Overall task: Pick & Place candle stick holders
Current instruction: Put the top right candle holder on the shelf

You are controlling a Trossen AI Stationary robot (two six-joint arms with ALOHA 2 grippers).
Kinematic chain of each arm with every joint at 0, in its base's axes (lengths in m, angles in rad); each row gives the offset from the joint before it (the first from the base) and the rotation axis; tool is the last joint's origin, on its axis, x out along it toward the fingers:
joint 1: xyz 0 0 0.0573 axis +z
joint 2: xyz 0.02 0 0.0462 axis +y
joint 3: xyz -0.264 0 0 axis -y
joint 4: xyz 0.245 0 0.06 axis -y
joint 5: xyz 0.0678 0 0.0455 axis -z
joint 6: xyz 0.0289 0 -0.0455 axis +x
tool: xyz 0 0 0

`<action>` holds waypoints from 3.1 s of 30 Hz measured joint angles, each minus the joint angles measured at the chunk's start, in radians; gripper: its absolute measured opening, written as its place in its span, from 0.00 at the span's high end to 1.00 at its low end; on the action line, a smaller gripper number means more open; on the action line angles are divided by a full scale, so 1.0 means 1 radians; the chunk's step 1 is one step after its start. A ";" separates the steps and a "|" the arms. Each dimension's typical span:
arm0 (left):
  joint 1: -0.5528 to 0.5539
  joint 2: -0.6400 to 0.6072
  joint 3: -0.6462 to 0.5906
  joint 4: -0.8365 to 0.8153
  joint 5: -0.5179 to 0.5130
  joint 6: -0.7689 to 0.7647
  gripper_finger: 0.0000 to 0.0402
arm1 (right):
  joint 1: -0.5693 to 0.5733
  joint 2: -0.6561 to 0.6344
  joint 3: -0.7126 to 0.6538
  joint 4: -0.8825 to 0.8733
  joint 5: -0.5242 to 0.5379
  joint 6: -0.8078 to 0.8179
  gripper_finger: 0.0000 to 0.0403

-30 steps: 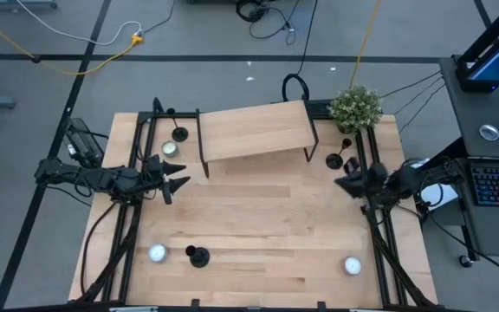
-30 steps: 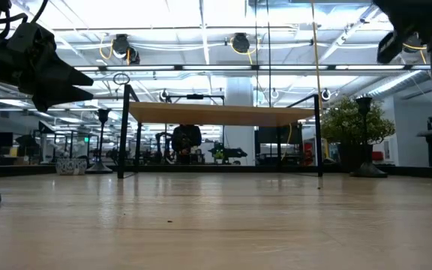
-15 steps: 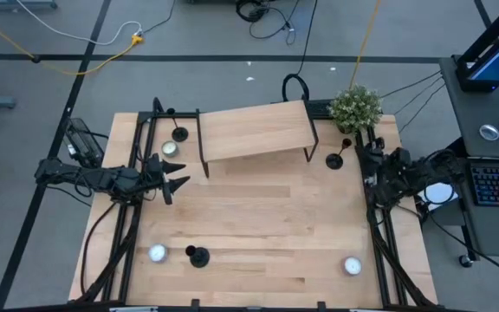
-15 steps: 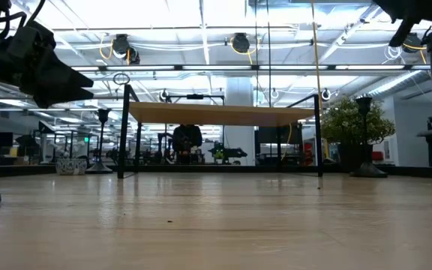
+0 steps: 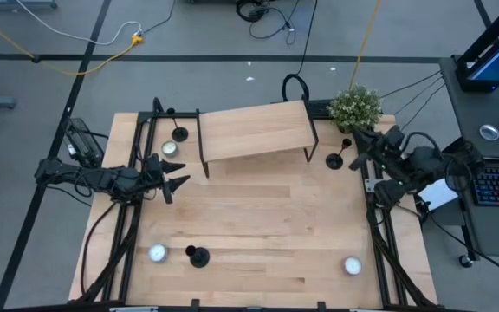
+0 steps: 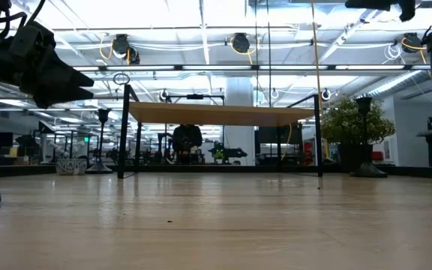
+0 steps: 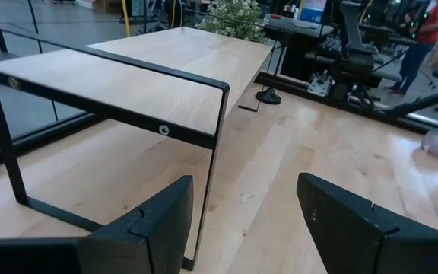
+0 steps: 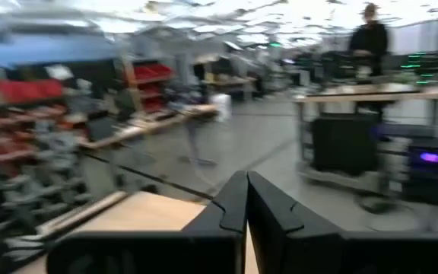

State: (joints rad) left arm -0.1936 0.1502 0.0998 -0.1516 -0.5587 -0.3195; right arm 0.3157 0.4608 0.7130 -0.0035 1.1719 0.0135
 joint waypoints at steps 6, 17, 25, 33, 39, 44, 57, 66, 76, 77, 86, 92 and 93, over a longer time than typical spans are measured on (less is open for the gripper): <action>0.000 0.000 0.000 0.027 0.000 -0.087 0.39 | 0.000 0.114 0.115 -0.023 0.042 0.015 1.00; 0.000 0.000 0.000 0.078 0.000 -0.044 0.39 | 0.000 0.203 0.148 -0.012 0.156 0.130 1.00; 0.000 0.000 0.000 0.077 -0.001 -0.042 0.39 | -0.052 0.272 0.148 0.030 -0.168 0.160 1.00; 0.000 0.000 0.000 0.078 -0.001 -0.050 0.39 | -0.185 0.329 0.149 0.059 -0.424 0.188 1.00; 0.000 0.000 0.000 0.081 -0.001 -0.052 0.39 | -0.316 0.363 0.156 0.041 -0.627 0.227 1.00; 0.000 0.000 0.000 0.082 -0.001 -0.052 0.39 | -0.427 0.421 0.285 -0.150 -0.728 0.237 1.00; 0.000 0.000 0.000 0.083 -0.001 -0.052 0.39 | -0.638 0.558 0.680 -0.893 -0.733 0.435 1.00; 0.000 0.000 0.000 0.082 -0.001 -0.051 0.39 | -0.735 0.564 0.697 -1.168 -0.826 0.595 0.99; 0.000 0.000 0.000 0.082 -0.001 -0.050 0.39 | -0.811 0.565 0.697 -1.306 -0.890 0.608 0.77; 0.000 0.000 0.000 0.082 -0.001 -0.051 0.39 | -0.819 0.565 0.697 -1.321 -0.889 0.623 0.74; 0.000 0.000 0.000 0.082 -0.001 -0.051 0.39 | -0.929 0.615 0.697 -1.432 -0.892 0.693 0.57; 0.000 0.000 0.000 0.082 -0.001 -0.051 0.39 | -0.987 0.692 0.695 -1.471 -0.968 0.678 0.56; 0.000 0.000 0.000 0.082 -0.001 -0.051 0.39 | -0.992 0.704 0.690 -1.477 -0.967 0.675 0.57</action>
State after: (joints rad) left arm -0.1936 0.1501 0.0998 -0.0699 -0.5598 -0.3705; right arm -0.6763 1.1645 1.4030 -1.4807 0.2048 0.6882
